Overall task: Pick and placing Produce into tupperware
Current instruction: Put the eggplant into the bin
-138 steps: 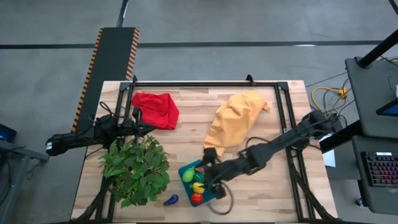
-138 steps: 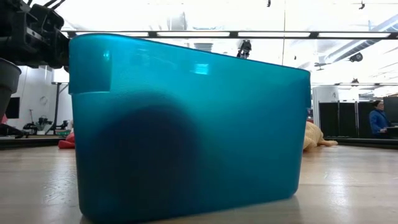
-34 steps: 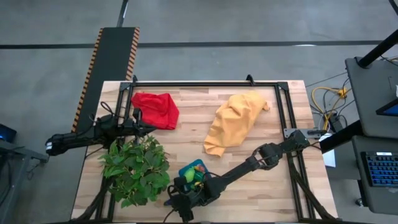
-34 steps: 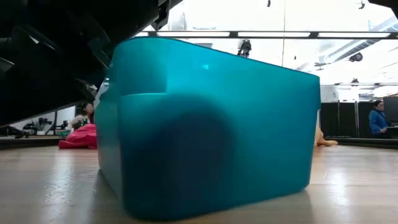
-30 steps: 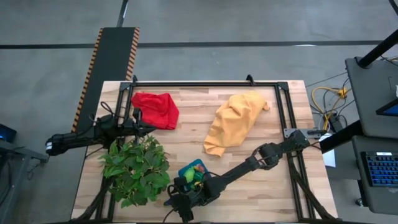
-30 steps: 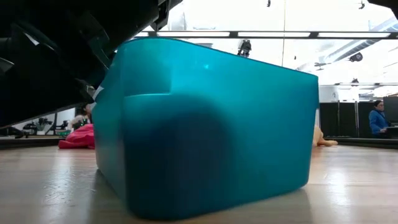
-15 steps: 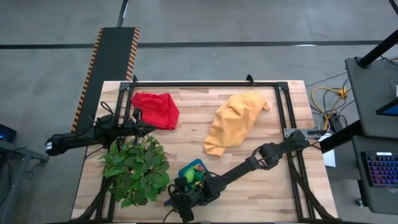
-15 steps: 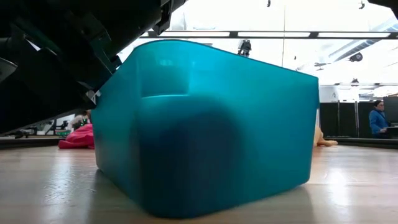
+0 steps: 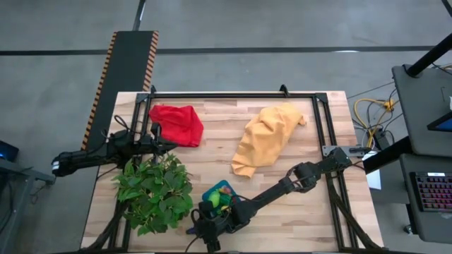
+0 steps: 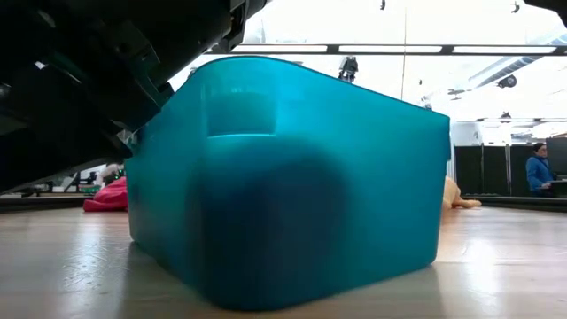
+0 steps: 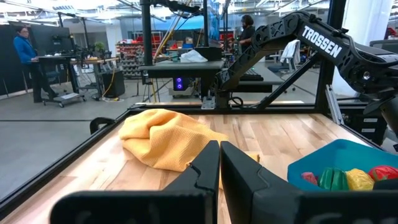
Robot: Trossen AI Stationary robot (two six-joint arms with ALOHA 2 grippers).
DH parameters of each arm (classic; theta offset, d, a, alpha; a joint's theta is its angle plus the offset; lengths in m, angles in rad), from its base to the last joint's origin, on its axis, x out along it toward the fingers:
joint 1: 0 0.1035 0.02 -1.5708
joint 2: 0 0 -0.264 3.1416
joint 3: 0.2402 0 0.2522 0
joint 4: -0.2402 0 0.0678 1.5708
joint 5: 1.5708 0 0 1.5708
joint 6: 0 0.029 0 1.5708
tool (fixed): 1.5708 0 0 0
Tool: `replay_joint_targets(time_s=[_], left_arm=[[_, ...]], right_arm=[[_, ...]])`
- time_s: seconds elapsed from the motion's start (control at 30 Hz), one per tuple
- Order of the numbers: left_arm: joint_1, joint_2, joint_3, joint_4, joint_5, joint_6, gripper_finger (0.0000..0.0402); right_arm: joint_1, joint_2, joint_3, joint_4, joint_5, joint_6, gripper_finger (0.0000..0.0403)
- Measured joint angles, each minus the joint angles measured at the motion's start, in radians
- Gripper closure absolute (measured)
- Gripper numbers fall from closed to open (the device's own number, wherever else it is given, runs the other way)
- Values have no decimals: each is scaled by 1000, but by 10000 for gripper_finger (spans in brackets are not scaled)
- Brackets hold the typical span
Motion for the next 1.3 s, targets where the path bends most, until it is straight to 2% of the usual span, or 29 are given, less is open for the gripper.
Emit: replay_joint_targets(time_s=[0.43,0.53,0.63,1.03,1.3], left_arm=[[0,0,0,0,0,0,402],[0,0,0,0,0,0,402],[0,0,0,0,0,0,402],[0,0,0,0,0,0,402],[0,0,0,1,0,0,402]], right_arm=[[0,0,0,-6,-3,-2,233],[0,0,0,-4,-68,1,241],[0,0,0,-3,-105,25,243],[0,0,-2,-31,-101,22,201],[0,0,-3,-41,-101,22,229]])
